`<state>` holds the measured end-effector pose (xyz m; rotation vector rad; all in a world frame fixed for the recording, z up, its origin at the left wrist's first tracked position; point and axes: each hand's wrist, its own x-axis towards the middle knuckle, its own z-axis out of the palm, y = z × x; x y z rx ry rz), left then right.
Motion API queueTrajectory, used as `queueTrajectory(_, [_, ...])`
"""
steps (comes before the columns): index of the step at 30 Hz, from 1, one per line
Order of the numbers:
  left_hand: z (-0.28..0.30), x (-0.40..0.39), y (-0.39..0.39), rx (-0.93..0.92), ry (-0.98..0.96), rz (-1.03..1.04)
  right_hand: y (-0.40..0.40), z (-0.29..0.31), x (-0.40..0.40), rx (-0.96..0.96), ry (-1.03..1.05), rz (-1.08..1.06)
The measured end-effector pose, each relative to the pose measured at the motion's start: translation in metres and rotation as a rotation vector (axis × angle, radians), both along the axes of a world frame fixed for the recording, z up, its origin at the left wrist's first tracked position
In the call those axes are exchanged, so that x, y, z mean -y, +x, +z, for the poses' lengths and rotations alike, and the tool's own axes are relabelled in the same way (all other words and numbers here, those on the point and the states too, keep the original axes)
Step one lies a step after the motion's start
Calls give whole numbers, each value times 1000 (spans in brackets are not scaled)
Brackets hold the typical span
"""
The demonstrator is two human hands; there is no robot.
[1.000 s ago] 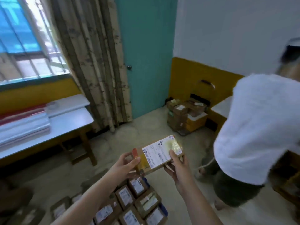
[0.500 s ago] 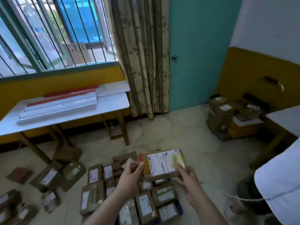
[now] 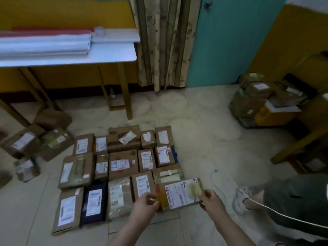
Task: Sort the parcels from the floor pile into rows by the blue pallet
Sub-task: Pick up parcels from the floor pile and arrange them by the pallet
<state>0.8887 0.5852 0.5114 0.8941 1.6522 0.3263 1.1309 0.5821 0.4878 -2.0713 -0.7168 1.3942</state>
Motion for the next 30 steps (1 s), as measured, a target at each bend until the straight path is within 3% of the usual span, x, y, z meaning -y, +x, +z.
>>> queueTrajectory(10, [-249, -48, 53, -46, 53, -118, 42, -269, -51, 242, -59, 101])
queueTrajectory(16, [-340, -54, 45, -69, -12, -149, 29, -337, -65, 351, -5, 219])
queueTrajectory(20, [-351, -58, 41, 24, -21, -125, 17, -352, -67, 271, -25, 176])
queueTrajectory(24, [-341, -63, 35, 33, -60, -239, 7, -346, -70, 277, -61, 208])
queueTrajectory(30, [-275, -71, 8, -175, -38, -304, -12, -283, -79, 436, -169, 394])
